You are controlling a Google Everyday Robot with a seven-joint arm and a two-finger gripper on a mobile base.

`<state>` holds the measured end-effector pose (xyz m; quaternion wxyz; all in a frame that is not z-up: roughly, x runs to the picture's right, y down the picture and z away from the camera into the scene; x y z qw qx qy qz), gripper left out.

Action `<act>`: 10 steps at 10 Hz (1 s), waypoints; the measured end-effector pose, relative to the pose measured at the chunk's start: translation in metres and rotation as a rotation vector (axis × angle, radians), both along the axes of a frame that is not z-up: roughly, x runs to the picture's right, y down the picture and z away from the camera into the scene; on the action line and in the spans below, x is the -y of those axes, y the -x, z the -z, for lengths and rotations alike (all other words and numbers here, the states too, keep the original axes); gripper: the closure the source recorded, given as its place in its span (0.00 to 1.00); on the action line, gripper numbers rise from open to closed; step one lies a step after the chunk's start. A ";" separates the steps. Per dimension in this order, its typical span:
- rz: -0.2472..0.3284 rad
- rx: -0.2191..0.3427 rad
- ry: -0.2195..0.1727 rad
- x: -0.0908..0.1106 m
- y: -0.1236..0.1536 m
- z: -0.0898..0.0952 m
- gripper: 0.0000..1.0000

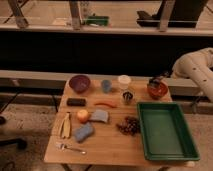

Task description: Place brush in red bowl

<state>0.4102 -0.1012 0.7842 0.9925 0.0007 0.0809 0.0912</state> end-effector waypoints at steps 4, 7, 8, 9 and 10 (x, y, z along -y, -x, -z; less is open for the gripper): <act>0.020 -0.029 0.017 -0.005 -0.029 -0.007 1.00; 0.039 -0.035 0.021 -0.006 -0.033 -0.016 1.00; 0.048 -0.033 0.021 -0.005 -0.031 -0.019 1.00; 0.063 -0.027 0.023 -0.004 -0.026 -0.027 1.00; 0.073 -0.021 0.024 -0.003 -0.020 -0.033 1.00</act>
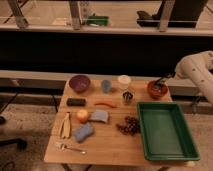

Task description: Place brush in red bowl

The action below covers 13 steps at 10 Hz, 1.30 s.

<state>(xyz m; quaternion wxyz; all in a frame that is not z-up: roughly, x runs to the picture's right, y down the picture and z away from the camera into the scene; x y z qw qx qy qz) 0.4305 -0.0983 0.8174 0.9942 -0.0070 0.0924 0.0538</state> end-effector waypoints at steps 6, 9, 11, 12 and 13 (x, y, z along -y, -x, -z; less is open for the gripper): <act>0.054 -0.006 0.007 0.004 0.010 -0.021 1.00; 0.092 -0.021 0.010 0.007 0.009 -0.022 1.00; 0.132 -0.020 0.011 0.009 0.014 -0.026 1.00; 0.148 -0.017 0.012 0.008 0.017 -0.029 1.00; 0.161 -0.014 0.012 0.007 0.018 -0.031 1.00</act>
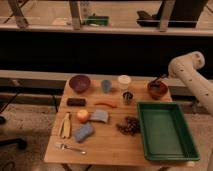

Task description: Place brush in red bowl

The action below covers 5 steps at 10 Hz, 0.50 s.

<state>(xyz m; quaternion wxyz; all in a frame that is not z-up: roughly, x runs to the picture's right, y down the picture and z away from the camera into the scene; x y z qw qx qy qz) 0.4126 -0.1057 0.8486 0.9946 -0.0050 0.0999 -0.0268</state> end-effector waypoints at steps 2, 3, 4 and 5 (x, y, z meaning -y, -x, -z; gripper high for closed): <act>0.032 0.004 0.005 -0.004 0.001 -0.006 1.00; 0.056 0.007 0.008 -0.005 0.004 -0.010 1.00; 0.067 0.008 0.010 -0.006 0.005 -0.011 1.00; 0.078 0.008 0.011 -0.006 0.006 -0.013 1.00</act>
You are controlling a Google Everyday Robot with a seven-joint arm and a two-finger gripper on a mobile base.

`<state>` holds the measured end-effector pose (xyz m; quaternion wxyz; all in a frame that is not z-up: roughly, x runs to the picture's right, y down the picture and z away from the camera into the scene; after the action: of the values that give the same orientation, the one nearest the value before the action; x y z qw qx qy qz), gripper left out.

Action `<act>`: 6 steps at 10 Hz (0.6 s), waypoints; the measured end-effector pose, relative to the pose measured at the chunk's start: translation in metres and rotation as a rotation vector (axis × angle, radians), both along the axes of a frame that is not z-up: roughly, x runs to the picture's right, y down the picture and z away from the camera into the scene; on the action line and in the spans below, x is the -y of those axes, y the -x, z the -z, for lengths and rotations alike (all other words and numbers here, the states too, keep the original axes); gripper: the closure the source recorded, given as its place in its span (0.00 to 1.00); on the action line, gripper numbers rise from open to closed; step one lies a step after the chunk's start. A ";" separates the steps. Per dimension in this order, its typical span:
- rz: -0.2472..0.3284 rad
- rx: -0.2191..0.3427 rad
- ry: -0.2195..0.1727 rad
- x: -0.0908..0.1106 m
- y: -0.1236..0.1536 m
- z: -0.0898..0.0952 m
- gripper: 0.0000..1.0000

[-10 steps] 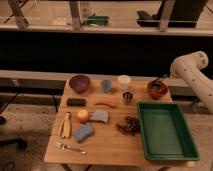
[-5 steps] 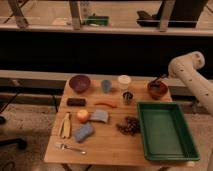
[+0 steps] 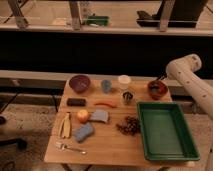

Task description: Place brush in red bowl

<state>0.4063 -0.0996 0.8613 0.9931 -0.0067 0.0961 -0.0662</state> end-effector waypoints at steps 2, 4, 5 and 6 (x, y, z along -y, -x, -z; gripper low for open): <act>0.023 -0.011 0.002 -0.002 -0.006 0.000 1.00; 0.047 -0.024 -0.003 -0.003 -0.008 0.000 1.00; 0.060 -0.028 -0.006 -0.002 -0.007 -0.001 1.00; 0.072 -0.031 -0.009 -0.002 -0.005 -0.001 1.00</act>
<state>0.4117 -0.0978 0.8627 0.9885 0.0003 0.1122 -0.1013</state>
